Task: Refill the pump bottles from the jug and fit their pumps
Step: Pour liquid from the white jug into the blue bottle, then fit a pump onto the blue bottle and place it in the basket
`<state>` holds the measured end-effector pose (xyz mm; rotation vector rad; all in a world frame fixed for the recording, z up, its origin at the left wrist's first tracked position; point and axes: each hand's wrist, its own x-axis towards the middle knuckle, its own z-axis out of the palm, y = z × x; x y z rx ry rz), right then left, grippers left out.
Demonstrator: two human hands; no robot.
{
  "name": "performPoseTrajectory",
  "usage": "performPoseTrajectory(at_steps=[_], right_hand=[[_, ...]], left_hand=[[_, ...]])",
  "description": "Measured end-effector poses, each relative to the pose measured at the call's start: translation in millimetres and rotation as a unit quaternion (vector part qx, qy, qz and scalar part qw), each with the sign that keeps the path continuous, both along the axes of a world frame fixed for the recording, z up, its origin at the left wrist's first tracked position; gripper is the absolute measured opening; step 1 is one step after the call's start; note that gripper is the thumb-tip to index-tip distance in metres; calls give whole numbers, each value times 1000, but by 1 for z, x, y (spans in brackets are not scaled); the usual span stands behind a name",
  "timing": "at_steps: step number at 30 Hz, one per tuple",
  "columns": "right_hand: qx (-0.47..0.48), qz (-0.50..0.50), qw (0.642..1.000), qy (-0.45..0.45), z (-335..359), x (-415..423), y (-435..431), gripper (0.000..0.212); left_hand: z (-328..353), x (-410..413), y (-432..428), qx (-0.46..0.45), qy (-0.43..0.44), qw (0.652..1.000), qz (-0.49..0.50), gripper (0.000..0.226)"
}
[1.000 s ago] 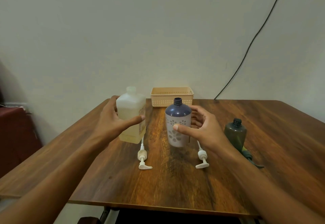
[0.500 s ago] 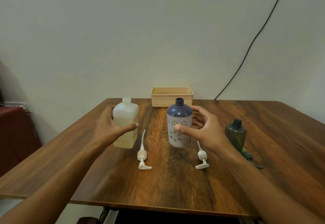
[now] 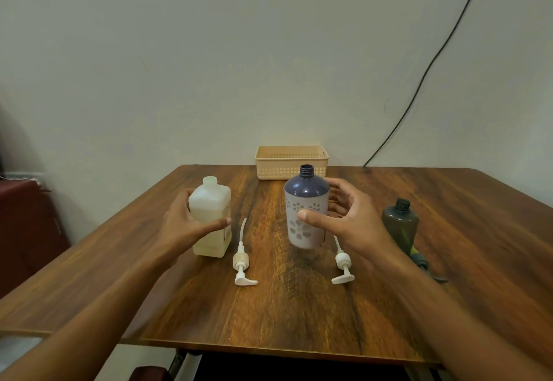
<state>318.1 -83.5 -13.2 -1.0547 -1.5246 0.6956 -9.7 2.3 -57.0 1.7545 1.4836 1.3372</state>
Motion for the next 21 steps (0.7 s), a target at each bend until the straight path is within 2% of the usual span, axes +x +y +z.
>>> performPoseTrajectory(at_steps=[3, 8, 12, 15, 17, 21], right_hand=[[-1, 3, 1000, 5, 0, 0, -2, 79], [-5, 4, 1000, 7, 1, -1, -2, 72], [0, -3, 1000, -1, 1, -2, 0, 80], [3, -3, 1000, -5, 1, -1, 1, 86], [4, -1, 1000, -8, 3, -2, 1, 88], [13, -2, 1000, -20, 8, -5, 0, 89]], left_hand=[[-1, -1, 0, -6, -2, 1000, -1, 95], [6, -5, -7, -16, 22, 1000, -15, 109], [37, 1, -20, 53, 44, 998, -1, 125], [67, 17, -37, 158, 90, 983, -9, 117], [82, 33, -48, 195, 116, 973, -44, 110], [92, 66, -60, 143, 114, 970, -160, 106]])
